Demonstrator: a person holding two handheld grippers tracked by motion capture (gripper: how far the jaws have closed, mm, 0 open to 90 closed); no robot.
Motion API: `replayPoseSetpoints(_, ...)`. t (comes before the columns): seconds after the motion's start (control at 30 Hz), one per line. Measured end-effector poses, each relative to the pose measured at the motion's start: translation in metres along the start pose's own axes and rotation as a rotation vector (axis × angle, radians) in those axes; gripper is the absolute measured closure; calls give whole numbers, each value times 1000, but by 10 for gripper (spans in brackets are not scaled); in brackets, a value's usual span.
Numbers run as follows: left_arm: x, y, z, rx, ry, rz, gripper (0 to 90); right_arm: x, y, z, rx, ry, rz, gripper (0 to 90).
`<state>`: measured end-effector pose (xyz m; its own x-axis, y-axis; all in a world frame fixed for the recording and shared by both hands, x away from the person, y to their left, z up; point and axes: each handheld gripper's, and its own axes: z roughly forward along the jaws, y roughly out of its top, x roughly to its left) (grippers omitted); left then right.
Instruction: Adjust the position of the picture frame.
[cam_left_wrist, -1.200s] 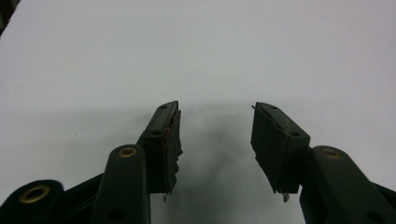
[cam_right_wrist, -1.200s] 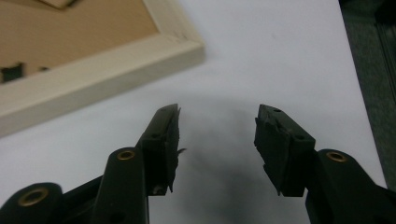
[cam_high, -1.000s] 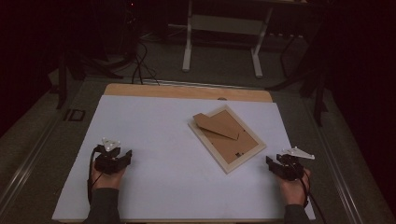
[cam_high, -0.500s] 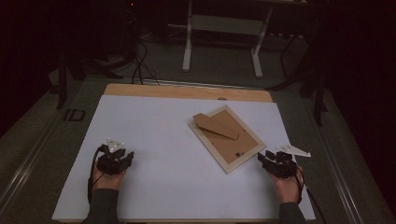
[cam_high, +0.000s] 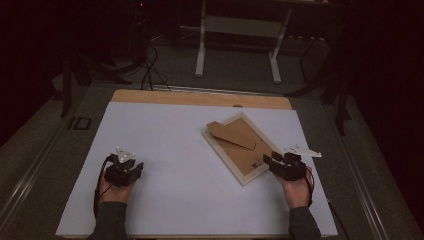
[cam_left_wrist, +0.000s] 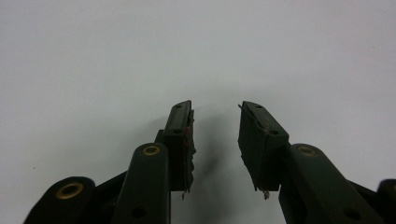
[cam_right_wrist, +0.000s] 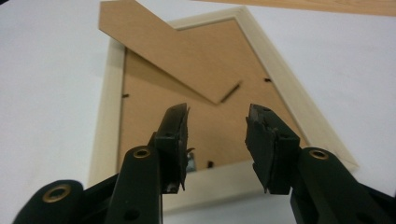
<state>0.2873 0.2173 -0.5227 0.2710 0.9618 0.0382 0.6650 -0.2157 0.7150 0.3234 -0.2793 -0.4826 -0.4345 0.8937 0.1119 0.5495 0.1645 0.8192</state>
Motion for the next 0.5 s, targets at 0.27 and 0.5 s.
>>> replayPoseSetpoints(0.27,2,1,-2,-5,0,-19,628,11,8,8,-7,41,-5,569)
replayPoseSetpoints(0.5,5,1,-2,-5,24,-42,594,18,10,17,6,53,-7,561)
